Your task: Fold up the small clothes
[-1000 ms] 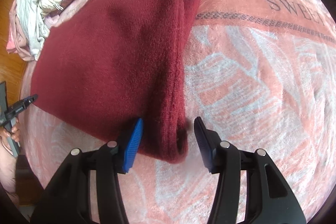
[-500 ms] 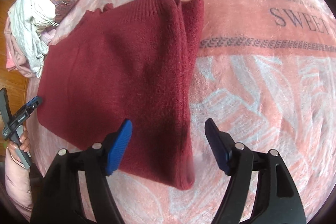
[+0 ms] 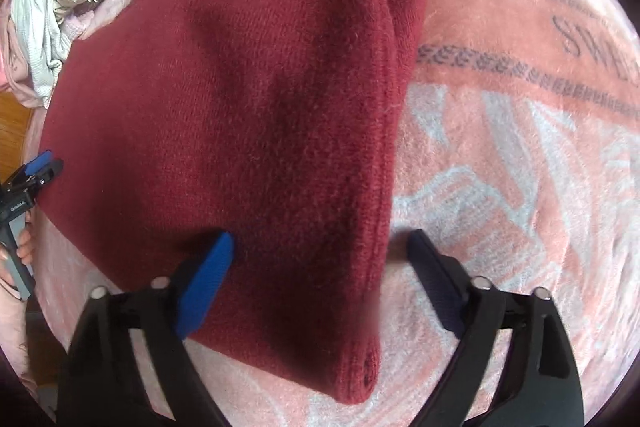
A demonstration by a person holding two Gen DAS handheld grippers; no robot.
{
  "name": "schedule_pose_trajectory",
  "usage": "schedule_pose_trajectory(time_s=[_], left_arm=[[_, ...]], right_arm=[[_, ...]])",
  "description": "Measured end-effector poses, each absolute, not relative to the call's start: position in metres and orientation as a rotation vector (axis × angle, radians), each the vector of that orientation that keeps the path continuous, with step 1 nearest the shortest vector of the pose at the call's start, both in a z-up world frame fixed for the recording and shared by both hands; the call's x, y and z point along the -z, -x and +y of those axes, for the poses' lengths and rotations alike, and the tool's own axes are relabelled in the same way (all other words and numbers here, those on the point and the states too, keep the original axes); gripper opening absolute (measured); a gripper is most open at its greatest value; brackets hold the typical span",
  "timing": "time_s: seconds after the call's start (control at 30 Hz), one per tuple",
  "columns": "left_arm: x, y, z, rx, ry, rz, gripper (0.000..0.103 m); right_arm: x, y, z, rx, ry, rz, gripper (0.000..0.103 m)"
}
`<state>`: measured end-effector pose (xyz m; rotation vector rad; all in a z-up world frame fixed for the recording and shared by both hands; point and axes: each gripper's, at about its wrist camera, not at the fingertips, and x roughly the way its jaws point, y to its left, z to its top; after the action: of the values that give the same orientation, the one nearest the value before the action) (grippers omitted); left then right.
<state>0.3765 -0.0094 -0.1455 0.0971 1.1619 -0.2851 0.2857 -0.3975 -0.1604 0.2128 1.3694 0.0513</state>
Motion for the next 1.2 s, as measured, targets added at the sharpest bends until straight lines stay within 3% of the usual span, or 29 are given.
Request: schedule_pose_trajectory(time_s=[0.03,0.07,0.17,0.23,0.43,0.77,1.0,1.13,1.2], left_arm=[[0.146,-0.377,-0.009,0.287,-0.094,1.165,0.099],[0.147,-0.377,-0.009,0.289,-0.092,1.168,0.099],[0.148,-0.381,-0.004,0.304,-0.050,1.185,0.099],[0.148,-0.386,0.002,0.315,0.008,1.202,0.099],[0.152,-0.391,-0.006,0.278,-0.031,1.249,0.099],[0.153,-0.394,0.000,0.297,-0.005,1.255,0.099],[0.152,-0.395,0.008,0.317,0.051,1.257,0.099],[0.152,-0.395,0.007,0.316,0.046,1.258,0.099],[0.152,-0.394,0.005,0.312,0.039,1.257,0.099]], right_arm=[[0.157,-0.286,-0.400,-0.073,-0.260,1.363,0.046],[0.155,-0.287,-0.404,-0.086,-0.302,1.365,0.033],[0.152,-0.288,-0.410,-0.125,-0.352,1.370,0.017],[0.148,-0.287,-0.413,-0.132,-0.381,1.368,0.014],[0.132,-0.292,-0.403,-0.071,-0.329,1.382,0.012],[0.056,-0.320,-0.297,-0.140,-0.081,1.276,0.011],[0.077,-0.337,-0.213,-0.246,0.040,1.309,0.012],[0.107,-0.337,-0.193,-0.273,0.062,1.362,0.017],[0.116,-0.337,-0.191,-0.307,0.031,1.385,0.029]])
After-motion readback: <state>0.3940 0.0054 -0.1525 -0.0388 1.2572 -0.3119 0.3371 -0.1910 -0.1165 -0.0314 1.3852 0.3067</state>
